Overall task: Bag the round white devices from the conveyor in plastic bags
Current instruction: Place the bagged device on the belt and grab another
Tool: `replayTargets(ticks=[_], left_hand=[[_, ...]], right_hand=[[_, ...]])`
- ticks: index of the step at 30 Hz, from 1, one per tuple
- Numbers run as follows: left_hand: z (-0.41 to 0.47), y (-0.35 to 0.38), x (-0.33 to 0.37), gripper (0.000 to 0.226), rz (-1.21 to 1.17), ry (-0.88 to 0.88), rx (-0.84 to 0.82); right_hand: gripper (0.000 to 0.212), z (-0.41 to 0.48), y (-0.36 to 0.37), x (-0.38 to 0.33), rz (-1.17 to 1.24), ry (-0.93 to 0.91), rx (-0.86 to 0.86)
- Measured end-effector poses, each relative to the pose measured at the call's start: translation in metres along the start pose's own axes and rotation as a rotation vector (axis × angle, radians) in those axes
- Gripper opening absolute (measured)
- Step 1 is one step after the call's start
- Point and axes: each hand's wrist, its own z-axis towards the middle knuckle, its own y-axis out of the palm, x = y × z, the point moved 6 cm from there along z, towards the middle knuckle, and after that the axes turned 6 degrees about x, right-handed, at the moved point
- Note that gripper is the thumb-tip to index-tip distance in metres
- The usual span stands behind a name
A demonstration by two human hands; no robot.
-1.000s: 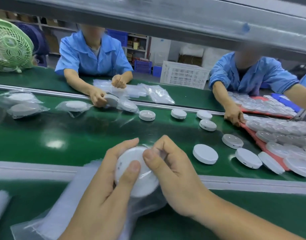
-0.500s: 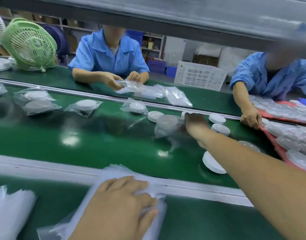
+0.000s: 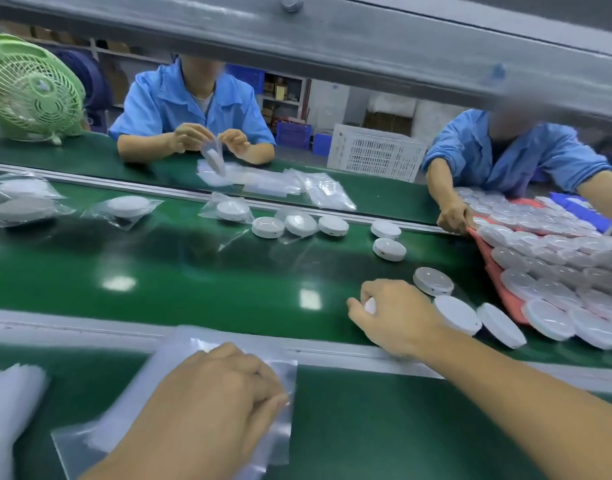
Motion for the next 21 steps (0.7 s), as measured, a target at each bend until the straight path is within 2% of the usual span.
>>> replayTargets(ticks=[2, 3, 4, 6, 7, 9, 11, 13, 15, 17, 19, 21], left_hand=[[-0.003, 0.002, 0.0, 0.021, -0.019, -0.012, -0.028], [-0.003, 0.002, 0.001, 0.024, -0.021, -0.011, -0.036], [-0.004, 0.002, 0.002, 0.025, -0.026, -0.012, -0.05], [-0.004, 0.002, 0.005, 0.026, -0.017, 0.001, -0.077], [-0.004, 0.002, 0.006, 0.026, 0.003, 0.015, -0.073], [-0.006, 0.0, 0.008, 0.026, 0.002, 0.01, -0.064], [-0.006, -0.003, 0.008, 0.024, -0.068, -0.029, -0.026], [-0.006, -0.005, 0.006, 0.024, -0.152, -0.095, 0.021], [-0.004, -0.009, 0.002, 0.023, -0.252, -0.162, 0.097], [-0.001, -0.012, 0.001, 0.01, -0.36, -0.215, 0.154], [0.0, -0.013, 0.002, 0.006, -0.476, -0.237, 0.18], [-0.001, -0.01, 0.003, 0.011, -0.641, -0.265, 0.137]], right_hand=[[0.047, -0.013, -0.01, 0.0, 0.198, 0.132, 0.038], [0.044, -0.02, -0.013, 0.001, 0.425, 0.265, 0.01], [0.04, -0.029, -0.009, 0.004, 0.708, 0.438, -0.078], [0.035, -0.053, 0.0, -0.007, 1.251, 0.703, -0.405], [0.041, -0.065, -0.001, -0.015, 1.427, 0.735, -0.532], [0.055, -0.083, -0.008, -0.028, 1.605, 0.653, -0.625], [0.049, -0.094, -0.016, -0.035, 1.587, 0.493, -0.56], [0.038, -0.1, -0.028, -0.038, 1.267, 0.178, -0.299], [0.033, -0.107, -0.048, -0.046, 0.846, -0.239, 0.043], [0.019, -0.122, -0.054, -0.06, 0.671, -0.575, 0.228], [0.005, -0.128, -0.057, -0.066, 0.684, -0.659, 0.315], [0.002, -0.127, -0.059, -0.07, 0.728, -0.655, 0.364]])
